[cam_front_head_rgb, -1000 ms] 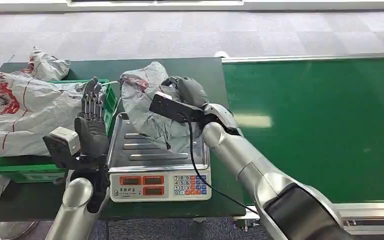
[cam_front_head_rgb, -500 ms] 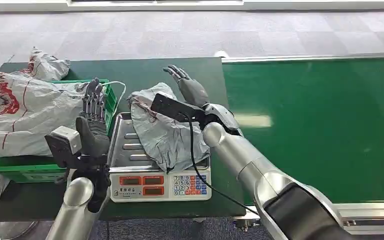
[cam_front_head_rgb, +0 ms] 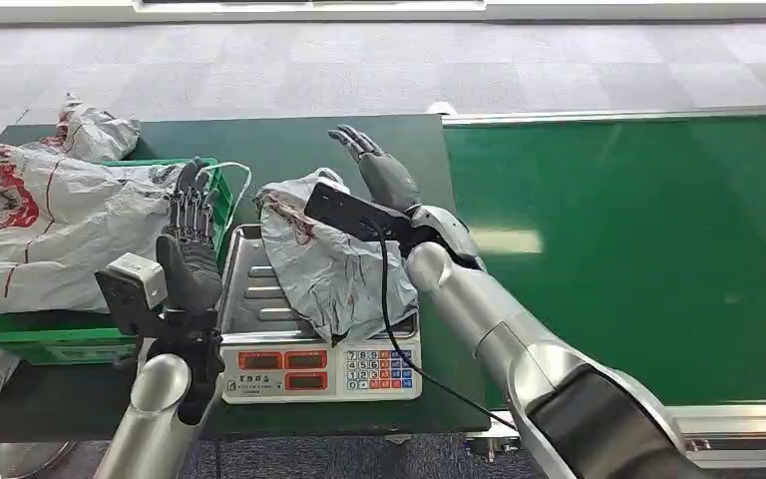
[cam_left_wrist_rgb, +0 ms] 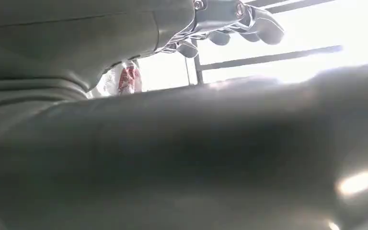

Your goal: Moved the parcel from conveyor to table for the left to box.

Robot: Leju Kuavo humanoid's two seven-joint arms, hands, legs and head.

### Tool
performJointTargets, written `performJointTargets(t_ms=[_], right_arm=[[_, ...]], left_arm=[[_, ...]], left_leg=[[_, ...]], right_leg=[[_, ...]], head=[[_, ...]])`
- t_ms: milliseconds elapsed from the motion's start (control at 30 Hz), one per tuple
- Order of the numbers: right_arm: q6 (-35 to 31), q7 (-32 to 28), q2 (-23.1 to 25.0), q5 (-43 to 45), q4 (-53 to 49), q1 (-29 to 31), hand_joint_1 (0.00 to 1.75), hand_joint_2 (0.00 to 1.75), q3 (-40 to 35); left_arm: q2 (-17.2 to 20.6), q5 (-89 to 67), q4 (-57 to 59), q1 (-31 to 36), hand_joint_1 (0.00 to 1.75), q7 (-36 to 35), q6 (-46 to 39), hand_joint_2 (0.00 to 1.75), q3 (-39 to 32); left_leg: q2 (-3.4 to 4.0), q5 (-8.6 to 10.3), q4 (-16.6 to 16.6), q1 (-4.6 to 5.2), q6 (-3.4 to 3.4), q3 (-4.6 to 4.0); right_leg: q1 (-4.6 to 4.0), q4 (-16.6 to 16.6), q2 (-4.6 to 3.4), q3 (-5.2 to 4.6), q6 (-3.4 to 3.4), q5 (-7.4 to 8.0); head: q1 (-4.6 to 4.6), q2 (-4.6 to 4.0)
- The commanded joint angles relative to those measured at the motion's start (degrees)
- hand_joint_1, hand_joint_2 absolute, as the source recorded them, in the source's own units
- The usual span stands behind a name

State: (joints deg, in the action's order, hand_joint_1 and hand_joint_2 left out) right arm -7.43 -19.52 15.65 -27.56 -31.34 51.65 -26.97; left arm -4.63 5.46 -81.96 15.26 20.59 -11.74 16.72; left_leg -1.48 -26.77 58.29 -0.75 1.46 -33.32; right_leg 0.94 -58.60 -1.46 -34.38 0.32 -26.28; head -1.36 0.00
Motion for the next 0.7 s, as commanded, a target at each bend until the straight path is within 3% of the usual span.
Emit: performJointTargets(t_ms=[33, 267, 300, 467, 533, 700], right_arm=[[-0.02, -0.07, -0.39, 0.10, 3.86, 2.48, 0.00, 0.00, 1.70], [-0.26, -0.11, -0.36, 0.25, 3.72, 2.40, 0.00, 0.00, 2.06], [-2.08, -1.08, -0.42, 0.83, 2.76, 2.18, 0.00, 1.75, 3.01], [-2.36, -0.96, -1.17, 0.86, 1.32, 2.71, 0.00, 1.75, 3.52], [-11.06, 4.24, -2.29, -5.03, -1.16, 3.14, 0.00, 1.75, 1.84], [-9.09, 6.10, -2.96, -5.89, -4.53, 2.65, 0.00, 1.75, 2.39]], left_arm=[[0.98, 0.24, 3.26, 2.48, 0.00, -0.19, -0.61, 0.00, 1.90], [0.88, 0.33, 3.44, 2.56, 0.00, -0.16, -0.64, 0.00, 1.96], [0.66, 0.26, 3.50, 2.54, 0.00, 0.05, -0.95, 0.00, 1.78], [0.69, 0.05, 3.44, 2.54, 0.00, 0.25, -1.20, 0.00, 1.64], [0.87, -1.86, 2.23, 1.17, 0.00, 0.46, -3.25, 0.00, 1.08], [1.02, -1.88, 1.59, 0.42, 0.00, 0.45, -3.24, 0.00, 0.71]], left_leg=[[0.00, 0.05, -0.02, 0.00, -0.04, -0.01], [-0.02, 0.03, 0.00, -0.01, -0.04, -0.02], [-0.01, 0.06, -0.04, -0.01, -0.06, -0.02], [-0.03, 0.07, -0.03, 0.01, -0.07, -0.04], [-0.03, 0.05, -0.01, 0.01, -0.06, -0.05], [0.03, 0.04, -0.02, 0.00, -0.07, -0.06]], right_leg=[[-0.03, 0.03, 0.18, 0.02, -0.03, 0.02], [-0.03, 0.01, 0.17, 0.02, -0.02, 0.00], [-0.04, 0.06, 0.22, 0.03, -0.04, 0.03], [-0.03, 0.04, 0.27, 0.01, -0.04, 0.03], [-0.02, 0.02, 0.22, -0.01, -0.03, 0.01], [-0.03, 0.05, 0.19, -0.01, -0.03, 0.02]], head=[[0.00, 0.00], [0.00, 0.00], [0.00, 0.00], [0.00, 0.00], [0.00, 0.00], [-0.02, 0.00]])
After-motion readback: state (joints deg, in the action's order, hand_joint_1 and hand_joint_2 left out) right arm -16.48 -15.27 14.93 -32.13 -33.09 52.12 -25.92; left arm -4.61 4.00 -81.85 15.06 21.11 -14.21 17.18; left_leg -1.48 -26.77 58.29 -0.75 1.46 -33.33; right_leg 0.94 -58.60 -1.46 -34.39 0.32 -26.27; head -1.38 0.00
